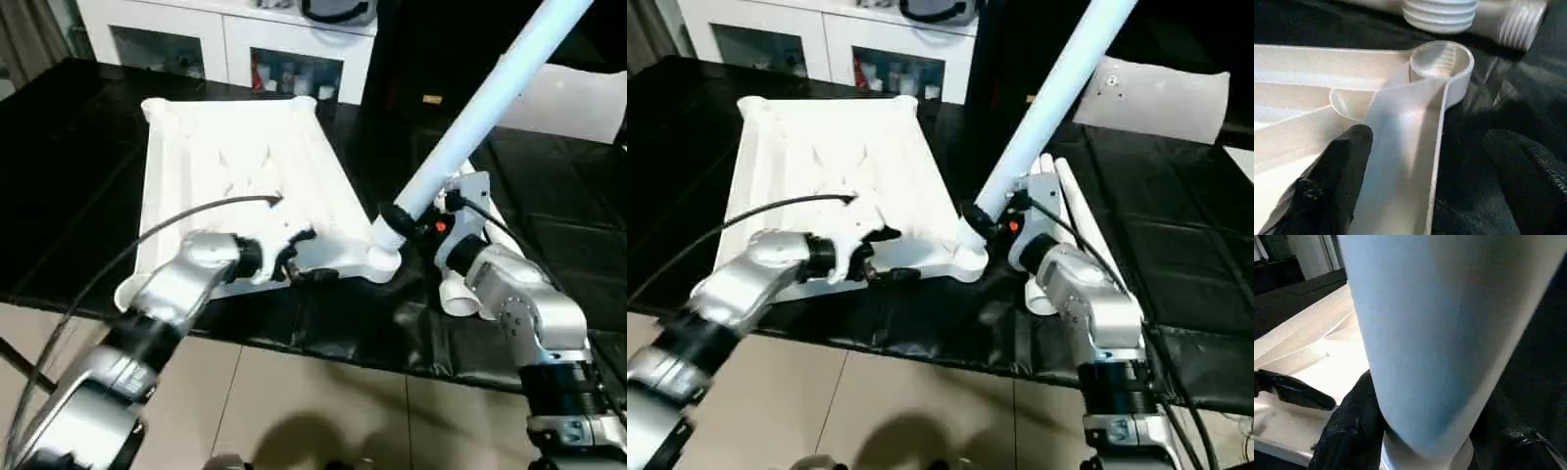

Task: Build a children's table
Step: Insert table leg to table base

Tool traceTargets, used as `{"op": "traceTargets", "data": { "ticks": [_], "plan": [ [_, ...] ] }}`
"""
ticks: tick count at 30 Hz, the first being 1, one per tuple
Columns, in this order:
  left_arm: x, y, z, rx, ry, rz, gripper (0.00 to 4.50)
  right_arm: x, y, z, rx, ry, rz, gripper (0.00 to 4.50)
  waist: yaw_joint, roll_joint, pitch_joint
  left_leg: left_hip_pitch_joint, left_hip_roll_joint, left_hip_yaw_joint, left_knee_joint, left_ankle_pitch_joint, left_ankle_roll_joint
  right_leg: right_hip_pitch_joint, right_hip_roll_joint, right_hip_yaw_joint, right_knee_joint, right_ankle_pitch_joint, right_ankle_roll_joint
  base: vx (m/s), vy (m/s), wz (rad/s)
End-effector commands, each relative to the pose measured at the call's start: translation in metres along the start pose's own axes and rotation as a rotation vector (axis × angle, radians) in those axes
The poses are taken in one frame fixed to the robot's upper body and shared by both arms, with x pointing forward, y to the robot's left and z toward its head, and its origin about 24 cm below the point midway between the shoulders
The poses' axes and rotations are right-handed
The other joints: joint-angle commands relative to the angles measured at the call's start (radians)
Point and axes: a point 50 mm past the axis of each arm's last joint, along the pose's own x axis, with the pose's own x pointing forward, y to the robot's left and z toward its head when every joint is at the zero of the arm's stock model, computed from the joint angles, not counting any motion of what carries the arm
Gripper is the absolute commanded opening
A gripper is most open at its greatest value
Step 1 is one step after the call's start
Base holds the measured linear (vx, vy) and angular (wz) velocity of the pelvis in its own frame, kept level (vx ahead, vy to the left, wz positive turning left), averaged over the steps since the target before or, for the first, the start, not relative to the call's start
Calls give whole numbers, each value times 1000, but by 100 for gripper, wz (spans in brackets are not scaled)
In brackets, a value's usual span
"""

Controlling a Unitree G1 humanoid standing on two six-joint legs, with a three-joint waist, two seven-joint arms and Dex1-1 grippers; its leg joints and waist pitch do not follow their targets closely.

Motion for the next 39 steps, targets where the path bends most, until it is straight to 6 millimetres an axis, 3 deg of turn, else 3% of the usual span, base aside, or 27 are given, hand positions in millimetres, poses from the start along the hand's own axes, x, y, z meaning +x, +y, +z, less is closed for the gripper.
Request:
{"op": "traceTargets", "data": {
  "ticks": [1,4,6,21,23,34,37,39],
  "plan": [
    [3,0,0,19,21,-17,384,-3,0,7,-30,-32,-2,193,-2,22,-86,2,86,-32,-77,-48,24,71,-128,86,-81,-301,-49,0,0,0],
    [5,3,-1,7,31,-5,350,-3,1,7,-29,-31,2,193,0,24,-85,2,85,-32,-77,-52,26,73,-129,85,-82,-302,-58,0,0,0],
    [7,3,-1,-8,27,-43,342,-3,2,6,-28,-25,9,193,0,19,-84,2,84,-31,-78,-53,30,72,-129,85,-85,-317,-55,0,0,0],
    [11,8,-3,-53,36,-79,206,0,7,3,-28,-15,29,193,4,22,-84,3,89,-33,-79,-55,30,73,-134,85,-83,-306,-72,0,0,0],
    [11,8,-3,-52,39,-81,206,0,7,3,-28,-14,29,193,4,23,-83,3,89,-33,-79,-60,29,73,-134,85,-84,-312,-72,0,0,0],
    [13,7,-7,-24,73,-104,91,0,8,3,-25,-15,29,193,5,26,-82,4,87,-31,-79,-67,30,73,-135,86,-88,-313,-78,0,0,0],
    [13,6,-8,-7,91,-108,80,0,8,3,-25,-16,29,193,5,27,-82,4,90,-34,-80,-63,30,73,-135,86,-84,-308,-77,0,0,0],
    [13,7,-9,-4,95,-105,46,0,8,3,-25,-16,30,193,5,27,-82,3,90,-34,-80,-63,31,74,-136,86,-84,-306,-80,0,0,0]
  ]
}}
